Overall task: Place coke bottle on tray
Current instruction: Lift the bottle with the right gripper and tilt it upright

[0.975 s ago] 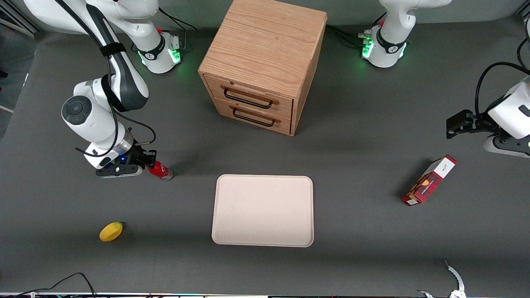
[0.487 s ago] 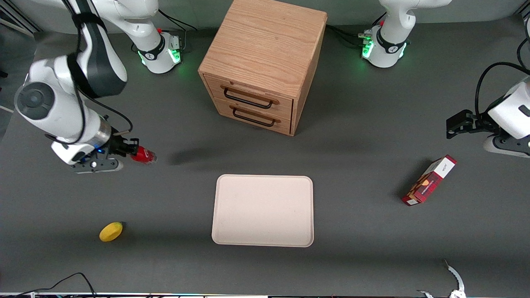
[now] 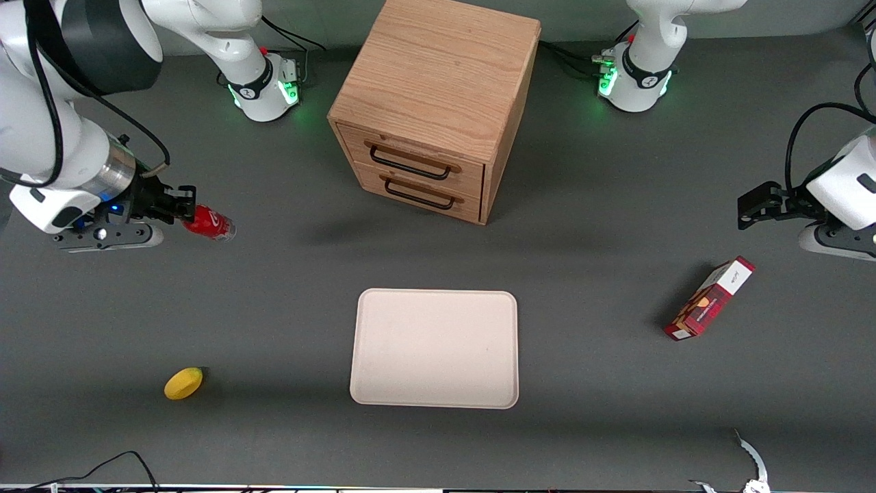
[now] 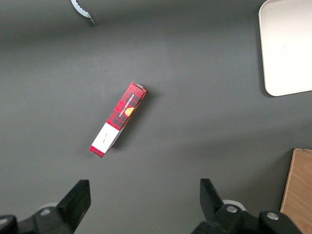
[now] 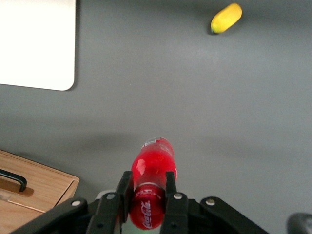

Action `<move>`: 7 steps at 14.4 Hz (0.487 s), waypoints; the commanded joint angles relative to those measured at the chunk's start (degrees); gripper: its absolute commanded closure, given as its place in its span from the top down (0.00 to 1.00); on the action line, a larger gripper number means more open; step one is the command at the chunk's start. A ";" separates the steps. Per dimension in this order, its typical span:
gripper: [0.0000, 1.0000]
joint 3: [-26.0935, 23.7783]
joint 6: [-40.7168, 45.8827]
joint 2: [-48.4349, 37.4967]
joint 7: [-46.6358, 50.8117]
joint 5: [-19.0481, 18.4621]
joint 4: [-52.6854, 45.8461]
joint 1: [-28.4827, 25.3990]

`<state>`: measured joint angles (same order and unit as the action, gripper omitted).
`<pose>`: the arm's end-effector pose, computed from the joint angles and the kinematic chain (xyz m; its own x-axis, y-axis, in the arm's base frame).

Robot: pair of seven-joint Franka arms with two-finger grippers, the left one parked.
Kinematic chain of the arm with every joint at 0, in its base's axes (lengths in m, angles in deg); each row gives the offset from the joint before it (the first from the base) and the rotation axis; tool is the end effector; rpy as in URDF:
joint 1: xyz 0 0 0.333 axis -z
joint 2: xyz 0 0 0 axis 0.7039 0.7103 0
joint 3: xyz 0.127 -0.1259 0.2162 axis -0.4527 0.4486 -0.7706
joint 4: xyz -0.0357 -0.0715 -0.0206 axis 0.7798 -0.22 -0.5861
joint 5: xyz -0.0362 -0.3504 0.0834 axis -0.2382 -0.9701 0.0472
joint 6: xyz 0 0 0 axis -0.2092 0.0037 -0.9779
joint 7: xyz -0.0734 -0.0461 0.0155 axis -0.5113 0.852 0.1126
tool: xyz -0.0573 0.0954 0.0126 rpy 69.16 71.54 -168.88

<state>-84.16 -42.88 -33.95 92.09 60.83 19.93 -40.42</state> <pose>0.5328 0.1052 0.5426 0.9943 0.0641 -0.0851 0.0704 -0.9949 0.0727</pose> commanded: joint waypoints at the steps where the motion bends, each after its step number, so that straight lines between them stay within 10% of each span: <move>1: 0.00 -0.74 1.75 2.52 -0.32 2.27 -5.27 -0.62; 7: 0.00 -0.83 0.97 12.71 3.55 1.76 -17.57 -8.69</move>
<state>-85.15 -43.13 -26.01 94.22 62.56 9.45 -46.33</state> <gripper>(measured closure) 0.696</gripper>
